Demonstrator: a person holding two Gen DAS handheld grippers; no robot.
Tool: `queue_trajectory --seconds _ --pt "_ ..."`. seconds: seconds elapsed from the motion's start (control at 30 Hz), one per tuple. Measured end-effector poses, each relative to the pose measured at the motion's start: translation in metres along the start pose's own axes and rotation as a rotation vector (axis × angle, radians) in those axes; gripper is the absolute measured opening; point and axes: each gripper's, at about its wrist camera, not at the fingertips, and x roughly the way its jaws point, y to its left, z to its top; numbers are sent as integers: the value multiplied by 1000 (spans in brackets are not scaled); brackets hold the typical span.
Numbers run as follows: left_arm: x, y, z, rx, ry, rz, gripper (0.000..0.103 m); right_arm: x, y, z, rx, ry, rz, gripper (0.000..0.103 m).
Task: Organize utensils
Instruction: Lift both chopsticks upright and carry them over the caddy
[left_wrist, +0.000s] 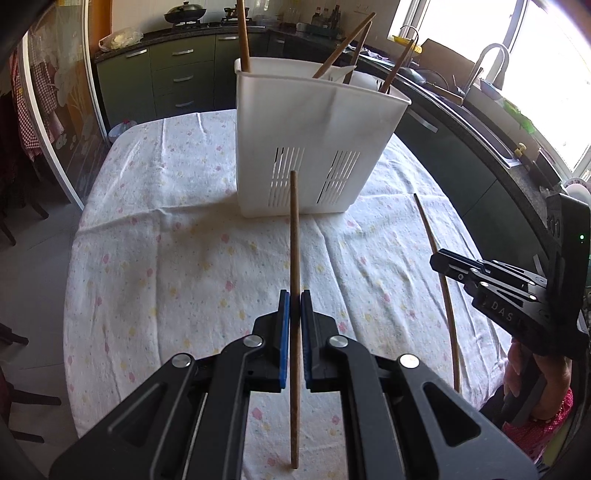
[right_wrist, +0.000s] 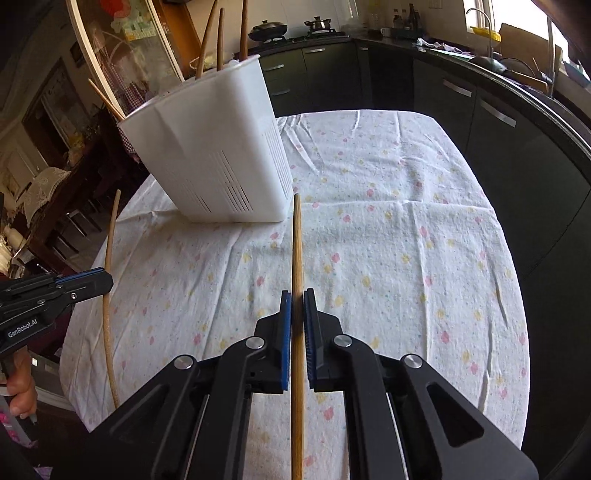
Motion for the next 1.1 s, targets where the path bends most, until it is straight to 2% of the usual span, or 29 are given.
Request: queue_trajectory --seconds 0.6,0.8,1.1 --pt "-53 -12 4 44 -99 -5 6 -85 37 8 -53 -181 81 7" --pt "-70 -19 17 62 -143 -7 6 -109 52 29 -97 -244 86 7" --pt "-116 -40 62 116 -288 12 6 -154 75 83 -157 -368 90 7"
